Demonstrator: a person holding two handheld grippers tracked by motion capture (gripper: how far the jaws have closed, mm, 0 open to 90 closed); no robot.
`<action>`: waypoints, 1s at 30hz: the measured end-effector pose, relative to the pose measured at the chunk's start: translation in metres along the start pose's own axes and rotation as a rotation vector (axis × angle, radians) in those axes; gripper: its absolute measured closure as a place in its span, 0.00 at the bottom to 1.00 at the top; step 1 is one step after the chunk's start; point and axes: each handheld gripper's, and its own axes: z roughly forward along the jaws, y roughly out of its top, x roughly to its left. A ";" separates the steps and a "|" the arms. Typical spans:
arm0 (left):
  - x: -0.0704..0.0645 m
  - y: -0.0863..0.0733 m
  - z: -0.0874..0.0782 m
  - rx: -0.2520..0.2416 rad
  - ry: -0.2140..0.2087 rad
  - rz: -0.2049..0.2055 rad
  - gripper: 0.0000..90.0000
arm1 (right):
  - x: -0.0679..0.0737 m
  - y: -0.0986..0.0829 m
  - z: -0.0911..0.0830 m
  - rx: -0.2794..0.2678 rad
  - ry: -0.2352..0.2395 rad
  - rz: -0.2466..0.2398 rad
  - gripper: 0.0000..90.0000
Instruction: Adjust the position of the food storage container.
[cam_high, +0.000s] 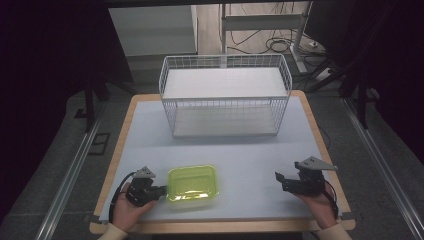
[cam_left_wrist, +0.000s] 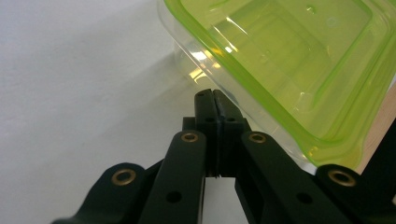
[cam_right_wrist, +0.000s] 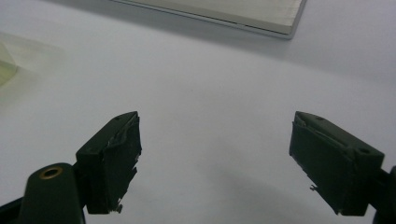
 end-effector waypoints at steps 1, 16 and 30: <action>-0.001 0.002 0.002 0.004 -0.002 0.006 1.00 | 0.000 0.000 0.000 0.000 0.000 0.000 0.19; -0.013 0.020 0.019 0.023 -0.012 0.030 1.00 | 0.000 0.000 0.000 0.000 -0.004 0.007 0.19; -0.034 0.044 0.047 0.037 -0.035 0.066 1.00 | 0.002 0.000 0.000 0.002 0.004 0.002 0.19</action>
